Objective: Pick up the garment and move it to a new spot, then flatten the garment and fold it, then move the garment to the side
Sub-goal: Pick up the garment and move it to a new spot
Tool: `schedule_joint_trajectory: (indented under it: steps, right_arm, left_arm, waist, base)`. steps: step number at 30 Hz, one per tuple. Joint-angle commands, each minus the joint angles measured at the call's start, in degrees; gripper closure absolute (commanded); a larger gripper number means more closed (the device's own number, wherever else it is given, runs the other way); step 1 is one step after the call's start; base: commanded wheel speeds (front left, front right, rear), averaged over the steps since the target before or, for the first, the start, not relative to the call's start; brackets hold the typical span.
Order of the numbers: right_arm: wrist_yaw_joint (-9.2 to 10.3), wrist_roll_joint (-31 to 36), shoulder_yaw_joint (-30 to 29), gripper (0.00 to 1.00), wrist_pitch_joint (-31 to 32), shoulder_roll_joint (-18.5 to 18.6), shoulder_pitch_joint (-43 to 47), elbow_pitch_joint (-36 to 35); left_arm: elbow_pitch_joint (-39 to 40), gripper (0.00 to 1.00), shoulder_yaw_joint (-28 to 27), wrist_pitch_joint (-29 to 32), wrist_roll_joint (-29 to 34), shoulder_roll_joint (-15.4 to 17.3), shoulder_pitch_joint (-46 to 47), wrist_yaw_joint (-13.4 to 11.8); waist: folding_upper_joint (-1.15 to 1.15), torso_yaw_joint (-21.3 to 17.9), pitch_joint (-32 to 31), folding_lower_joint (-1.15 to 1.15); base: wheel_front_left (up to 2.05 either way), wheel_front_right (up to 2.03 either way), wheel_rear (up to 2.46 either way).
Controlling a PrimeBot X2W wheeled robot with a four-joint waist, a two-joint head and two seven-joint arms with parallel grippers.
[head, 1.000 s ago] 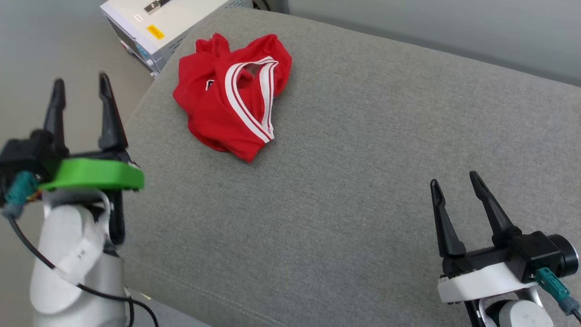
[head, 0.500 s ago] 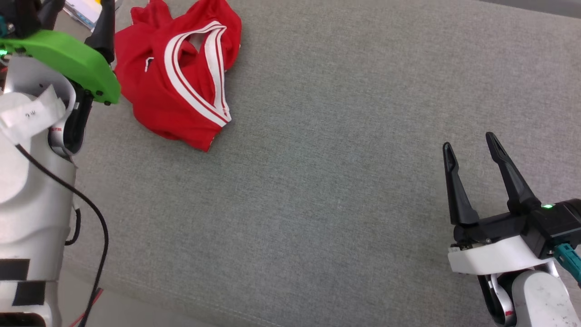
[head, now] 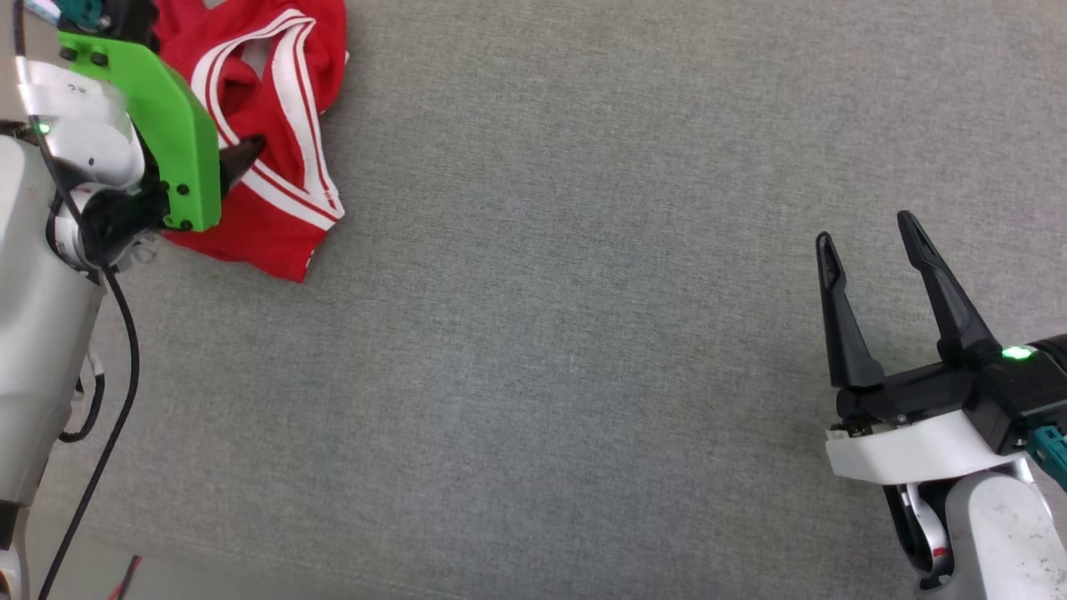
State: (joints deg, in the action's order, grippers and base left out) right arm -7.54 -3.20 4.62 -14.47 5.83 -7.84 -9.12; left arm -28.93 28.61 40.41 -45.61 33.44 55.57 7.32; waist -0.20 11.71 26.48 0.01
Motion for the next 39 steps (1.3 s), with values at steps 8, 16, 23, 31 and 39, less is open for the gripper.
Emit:
schedule_joint_trajectory:
  steps: [8,16,23,31,39]
  right_arm:
    - [0.05,-0.4,0.4,0.00,-0.5,-0.1,-2.2,0.0]
    - [0.05,-0.8,1.2,0.00,-0.5,-0.5,-2.8,0.7]
    - [0.05,-1.5,0.9,0.00,-0.5,-1.2,-1.9,1.8]
    - [0.05,-2.3,0.5,0.00,-0.5,-2.4,-0.1,2.3]
    - [0.05,-3.1,-0.2,0.00,-0.5,-2.9,1.8,2.6]
  left_arm:
    - [-5.5,0.00,7.0,6.8,-1.9,0.4,-0.4,0.2]
    - [-10.5,0.00,13.3,7.5,-3.5,-1.1,-2.9,0.2]
    - [-9.0,1.00,15.1,-3.1,-6.0,1.6,1.1,0.2]
    - [-3.1,1.00,16.8,-13.2,-5.1,5.5,5.4,0.2]
    - [3.8,1.00,19.3,-20.0,-2.2,6.5,9.6,0.2]
  waist:
    - [0.20,-3.5,3.3,-0.01]
    - [0.20,-4.5,4.1,-0.01]
    - [0.20,-3.1,-0.8,-0.01]
    - [0.20,-2.8,-6.0,-0.01]
    - [0.20,-5.2,-9.5,-0.01]
  base:
    - [0.00,0.00,0.00]
    - [0.00,0.00,0.00]
    - [0.00,0.00,0.00]
    - [0.00,0.00,0.00]
    - [0.00,0.00,0.00]
